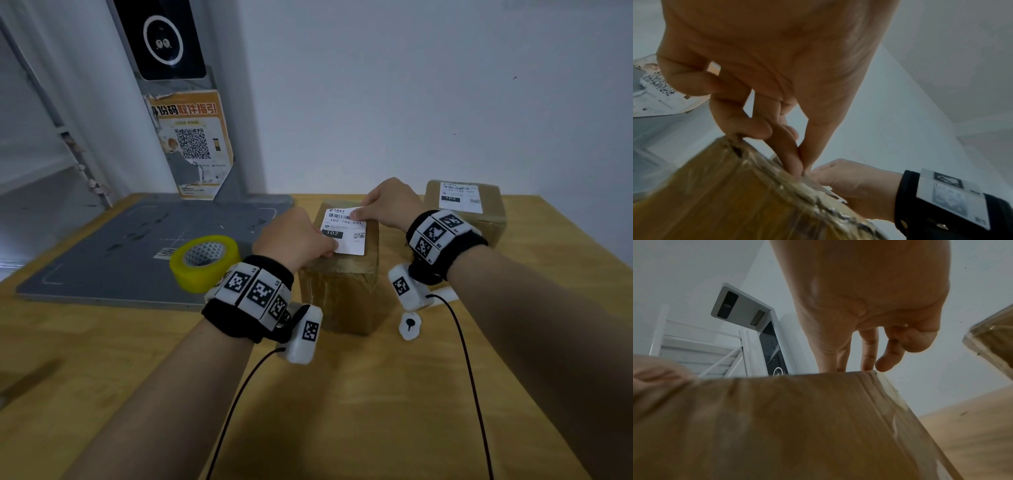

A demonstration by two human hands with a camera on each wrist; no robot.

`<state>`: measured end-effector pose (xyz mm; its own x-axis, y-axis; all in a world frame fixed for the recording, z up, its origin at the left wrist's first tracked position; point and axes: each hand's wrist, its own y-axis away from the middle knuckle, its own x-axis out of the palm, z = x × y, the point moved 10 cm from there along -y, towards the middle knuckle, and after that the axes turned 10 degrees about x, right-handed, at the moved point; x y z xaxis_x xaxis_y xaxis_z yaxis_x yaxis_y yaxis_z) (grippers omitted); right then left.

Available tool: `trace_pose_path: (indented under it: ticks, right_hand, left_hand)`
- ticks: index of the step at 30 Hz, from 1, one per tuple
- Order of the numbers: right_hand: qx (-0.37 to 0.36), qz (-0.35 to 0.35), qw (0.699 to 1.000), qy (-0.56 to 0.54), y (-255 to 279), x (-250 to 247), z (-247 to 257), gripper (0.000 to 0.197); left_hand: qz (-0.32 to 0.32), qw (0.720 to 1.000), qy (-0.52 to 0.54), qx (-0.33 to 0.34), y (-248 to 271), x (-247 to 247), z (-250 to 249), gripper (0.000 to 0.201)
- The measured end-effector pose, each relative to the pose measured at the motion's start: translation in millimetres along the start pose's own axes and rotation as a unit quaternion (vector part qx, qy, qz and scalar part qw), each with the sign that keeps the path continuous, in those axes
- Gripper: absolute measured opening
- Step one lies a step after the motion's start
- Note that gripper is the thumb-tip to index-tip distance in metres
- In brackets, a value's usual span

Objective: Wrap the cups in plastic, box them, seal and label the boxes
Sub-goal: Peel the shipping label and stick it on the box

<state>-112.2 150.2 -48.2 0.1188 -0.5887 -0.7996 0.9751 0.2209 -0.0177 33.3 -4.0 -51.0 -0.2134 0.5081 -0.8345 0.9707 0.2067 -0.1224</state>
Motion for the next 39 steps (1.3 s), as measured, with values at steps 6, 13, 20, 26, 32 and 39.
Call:
trace_pose_path:
  ticks: [6, 13, 20, 26, 32, 39]
  right_hand:
    - [-0.008, -0.006, 1.0, 0.007, 5.5, -0.5, 1.5, 0.017]
    - [-0.012, -0.019, 1.0, -0.013, 10.1, -1.3, 0.2, 0.025]
    - [0.013, 0.021, 0.988, -0.151, 38.6, 3.2, -15.4, 0.046]
    - [0.037, 0.071, 0.963, -0.255, 80.3, 6.4, -33.3, 0.052]
    - [0.031, 0.081, 0.969, -0.232, 120.6, 2.4, -38.3, 0.042]
    - [-0.055, 0.072, 0.993, -0.073, 155.2, -6.2, -15.9, 0.044]
  left_hand:
    - [0.021, 0.999, -0.044, -0.002, -5.4, -0.2, -3.7, 0.025]
    - [0.042, 0.998, -0.035, -0.018, 0.5, 2.1, 2.4, 0.038]
    - [-0.001, 0.964, 0.254, -0.079, 28.4, 16.2, 20.1, 0.035]
    - [0.007, 0.946, 0.312, -0.091, 56.9, 33.6, 14.1, 0.032]
    - [0.024, 0.936, 0.335, -0.107, 85.8, 55.3, 7.1, 0.039]
    - [0.002, 0.942, 0.323, -0.088, 87.0, 39.6, 7.0, 0.044]
